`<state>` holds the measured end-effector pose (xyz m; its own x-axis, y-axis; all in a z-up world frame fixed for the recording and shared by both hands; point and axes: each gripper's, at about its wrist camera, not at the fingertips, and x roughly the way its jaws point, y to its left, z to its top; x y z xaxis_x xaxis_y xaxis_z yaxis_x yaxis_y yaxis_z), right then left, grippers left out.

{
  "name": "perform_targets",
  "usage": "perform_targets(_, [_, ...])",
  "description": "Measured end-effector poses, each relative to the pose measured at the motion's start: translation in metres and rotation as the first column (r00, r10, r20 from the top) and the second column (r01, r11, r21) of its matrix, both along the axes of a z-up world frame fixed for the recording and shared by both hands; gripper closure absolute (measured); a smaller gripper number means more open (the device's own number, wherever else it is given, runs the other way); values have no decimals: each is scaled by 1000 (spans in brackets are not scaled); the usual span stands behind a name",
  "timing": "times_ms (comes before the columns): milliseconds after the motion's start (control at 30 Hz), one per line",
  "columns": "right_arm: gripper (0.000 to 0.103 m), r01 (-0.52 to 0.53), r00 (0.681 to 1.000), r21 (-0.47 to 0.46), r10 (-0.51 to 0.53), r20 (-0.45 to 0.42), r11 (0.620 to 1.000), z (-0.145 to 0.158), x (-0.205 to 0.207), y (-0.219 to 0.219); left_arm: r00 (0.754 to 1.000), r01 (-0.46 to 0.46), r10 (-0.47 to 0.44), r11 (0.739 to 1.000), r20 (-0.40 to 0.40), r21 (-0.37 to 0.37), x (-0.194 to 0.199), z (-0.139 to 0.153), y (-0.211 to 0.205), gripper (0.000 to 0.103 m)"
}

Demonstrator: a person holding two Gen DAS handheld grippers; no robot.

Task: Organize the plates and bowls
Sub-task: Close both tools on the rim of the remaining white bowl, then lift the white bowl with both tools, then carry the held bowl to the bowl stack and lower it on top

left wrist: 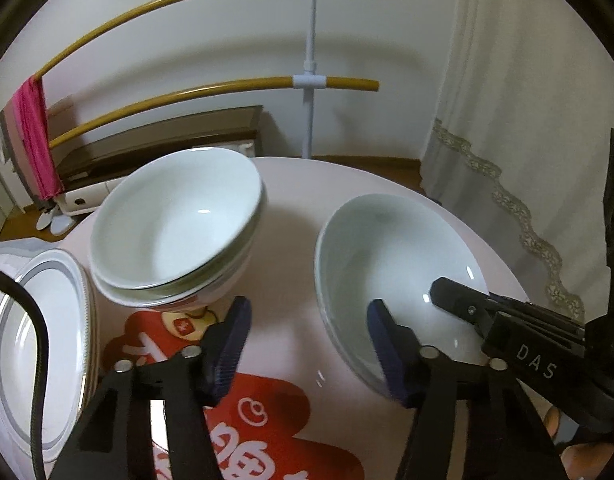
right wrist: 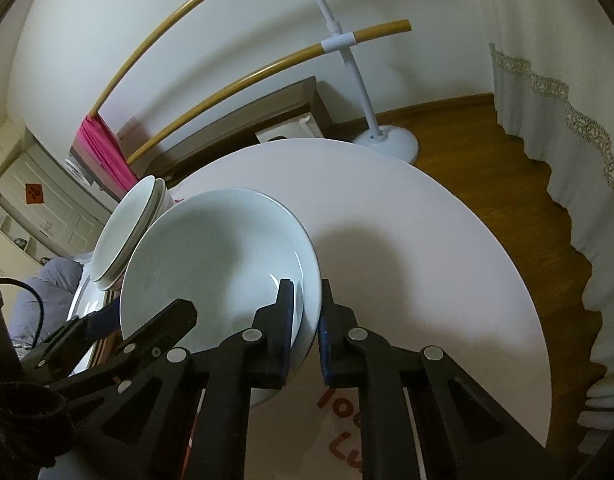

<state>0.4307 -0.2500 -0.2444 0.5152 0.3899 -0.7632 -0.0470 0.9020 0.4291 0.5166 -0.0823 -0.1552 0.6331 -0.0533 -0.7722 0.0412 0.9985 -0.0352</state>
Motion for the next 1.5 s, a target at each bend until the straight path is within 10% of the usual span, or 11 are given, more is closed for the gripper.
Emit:
perform_targets(133, [94, -12, 1000, 32, 12, 5, 999, 1, 1, 1, 999, 31, -32, 999, -18, -26, 9, -1, 3, 85])
perform_targets(933, [95, -1, 995, -29, 4, 101, 1000, 60, -35, 12, 995, 56, -50, 996, 89, -71, -44, 51, 24, 90])
perform_targets(1500, [95, -87, 977, -98, 104, 187, 991, 106, -22, 98, 984, -33, 51, 994, 170, -104, -75, 79, 112, 91])
